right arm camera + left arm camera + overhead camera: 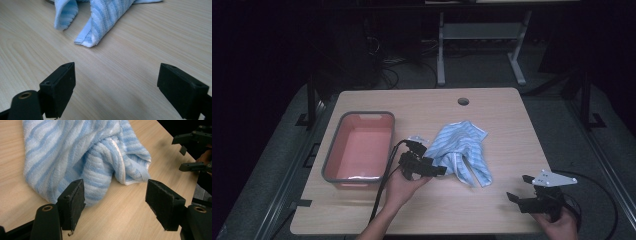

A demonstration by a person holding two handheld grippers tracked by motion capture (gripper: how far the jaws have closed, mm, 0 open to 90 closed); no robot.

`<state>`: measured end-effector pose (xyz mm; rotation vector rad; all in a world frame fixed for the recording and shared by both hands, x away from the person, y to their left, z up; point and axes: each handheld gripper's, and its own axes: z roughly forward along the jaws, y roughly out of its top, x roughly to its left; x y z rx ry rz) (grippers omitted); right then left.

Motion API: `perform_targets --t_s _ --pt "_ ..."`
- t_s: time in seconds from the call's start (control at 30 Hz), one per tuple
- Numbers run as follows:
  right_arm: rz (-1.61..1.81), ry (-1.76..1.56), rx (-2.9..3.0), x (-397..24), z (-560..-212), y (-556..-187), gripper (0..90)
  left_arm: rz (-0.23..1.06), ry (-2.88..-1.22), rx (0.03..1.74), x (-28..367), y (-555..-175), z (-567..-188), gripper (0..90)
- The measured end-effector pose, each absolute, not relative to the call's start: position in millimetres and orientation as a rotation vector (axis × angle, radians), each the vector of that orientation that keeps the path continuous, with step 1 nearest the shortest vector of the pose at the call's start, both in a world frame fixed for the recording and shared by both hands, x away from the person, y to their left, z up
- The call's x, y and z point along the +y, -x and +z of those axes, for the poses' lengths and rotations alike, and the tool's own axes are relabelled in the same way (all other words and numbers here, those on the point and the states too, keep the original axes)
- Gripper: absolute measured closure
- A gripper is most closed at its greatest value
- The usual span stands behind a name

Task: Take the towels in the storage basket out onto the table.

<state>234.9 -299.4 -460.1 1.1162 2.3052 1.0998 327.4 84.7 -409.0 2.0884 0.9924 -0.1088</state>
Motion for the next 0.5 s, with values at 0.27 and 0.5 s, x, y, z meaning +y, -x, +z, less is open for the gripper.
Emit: perform_targets --t_s 0.27,0.5 --pt "1.099 -1.120 2.304 -299.2 -460.2 -234.4 14.5 -0.117 -2.088 0.981 89.1 -317.9 -414.6 29.4" --pt "1.098 -1.122 2.303 -299.0 -460.3 -234.2 14.5 -0.124 -2.084 0.983 94.7 -311.8 -419.7 29.3"
